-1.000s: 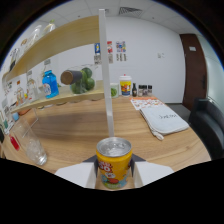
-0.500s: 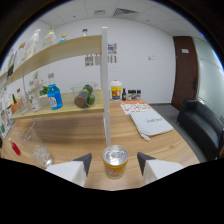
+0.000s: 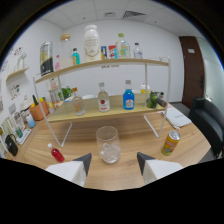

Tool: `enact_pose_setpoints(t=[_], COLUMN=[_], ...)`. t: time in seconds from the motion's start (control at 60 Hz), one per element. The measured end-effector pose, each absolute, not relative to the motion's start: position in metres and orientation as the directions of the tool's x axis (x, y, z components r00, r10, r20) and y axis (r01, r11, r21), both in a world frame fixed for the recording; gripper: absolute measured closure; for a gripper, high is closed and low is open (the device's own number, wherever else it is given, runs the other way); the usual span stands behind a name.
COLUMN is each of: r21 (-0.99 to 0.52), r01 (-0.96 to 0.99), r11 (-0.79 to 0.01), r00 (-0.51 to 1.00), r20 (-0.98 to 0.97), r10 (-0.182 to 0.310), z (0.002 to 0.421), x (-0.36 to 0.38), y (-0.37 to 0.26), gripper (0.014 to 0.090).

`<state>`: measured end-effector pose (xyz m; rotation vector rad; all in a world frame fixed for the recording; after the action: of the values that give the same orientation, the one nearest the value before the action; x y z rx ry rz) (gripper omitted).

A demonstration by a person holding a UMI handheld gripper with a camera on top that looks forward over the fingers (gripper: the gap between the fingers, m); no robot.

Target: Make me a cup of Vodka Sunrise.

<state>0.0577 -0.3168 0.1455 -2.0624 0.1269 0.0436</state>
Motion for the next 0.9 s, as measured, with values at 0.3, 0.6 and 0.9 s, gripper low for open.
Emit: enact_pose_setpoints(t=[0.3,0.6,0.9], r21=[-0.937,-0.932,-0.918], r01=[-0.068,-0.039,-0.009], r11=[-0.343,-0.361,-0.397], r00=[0.997,0.999,1.000], r20=[-0.078,-0.043,-0.017], r10=[0.014,0.004,0.018], z=[0.211,0.201,0.188], x=[-0.029,-0.053,-0.055], y=[-0.219,-0.122,-0.108], gripper=[0.0196,0.0404,0.0690])
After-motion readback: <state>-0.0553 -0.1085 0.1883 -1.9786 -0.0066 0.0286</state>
